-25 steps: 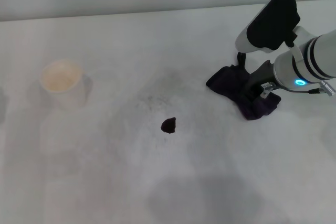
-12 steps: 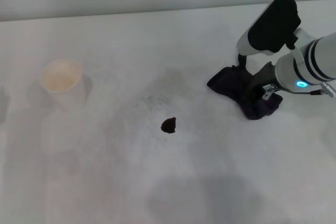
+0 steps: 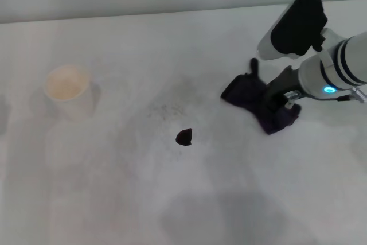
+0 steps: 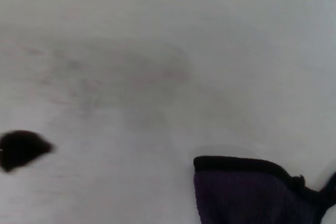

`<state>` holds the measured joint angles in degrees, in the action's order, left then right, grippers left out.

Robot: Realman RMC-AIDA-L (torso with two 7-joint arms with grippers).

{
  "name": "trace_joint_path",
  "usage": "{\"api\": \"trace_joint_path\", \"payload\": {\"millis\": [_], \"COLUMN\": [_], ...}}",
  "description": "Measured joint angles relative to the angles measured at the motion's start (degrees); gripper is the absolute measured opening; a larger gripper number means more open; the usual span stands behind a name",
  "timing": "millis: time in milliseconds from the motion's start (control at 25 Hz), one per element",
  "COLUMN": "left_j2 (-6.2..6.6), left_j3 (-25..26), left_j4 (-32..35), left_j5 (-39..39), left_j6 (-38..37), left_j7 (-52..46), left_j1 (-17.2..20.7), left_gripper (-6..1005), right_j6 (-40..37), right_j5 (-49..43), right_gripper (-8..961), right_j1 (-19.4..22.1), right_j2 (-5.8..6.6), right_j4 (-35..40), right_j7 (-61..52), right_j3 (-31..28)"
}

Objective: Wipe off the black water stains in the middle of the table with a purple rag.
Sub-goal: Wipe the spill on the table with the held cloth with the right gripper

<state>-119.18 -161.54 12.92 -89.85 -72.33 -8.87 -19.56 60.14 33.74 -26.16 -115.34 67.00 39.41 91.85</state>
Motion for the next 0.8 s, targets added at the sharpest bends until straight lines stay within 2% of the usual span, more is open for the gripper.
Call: {"api": "trace_joint_path", "payload": {"millis": [240,520,800], "left_j2": [0.00,0.00,0.00], "left_j3": [0.00,0.00,-0.09], "left_j4": [-0.05,0.06,0.24], "left_j5": [0.02,0.03,0.03], "left_j6": [0.00,-0.03,-0.08], "left_j7": [-0.01,-0.01,-0.01], "left_j1": [-0.57,-0.66,-1.09], "left_gripper": [893,893,892], "right_j6": [4.60,5.14,1.78], "right_j5": [10.58,18.60,22.53], "right_gripper": [92,92,92], "right_j1": [-1.05,-2.09,-4.93], "right_j2": [-0.11,-0.20,-0.57], "right_j4": [2.03,0.82,-4.64], "right_j7": [9.28,14.60,18.68], "right_j3": [0.11,1.47,10.99]}}
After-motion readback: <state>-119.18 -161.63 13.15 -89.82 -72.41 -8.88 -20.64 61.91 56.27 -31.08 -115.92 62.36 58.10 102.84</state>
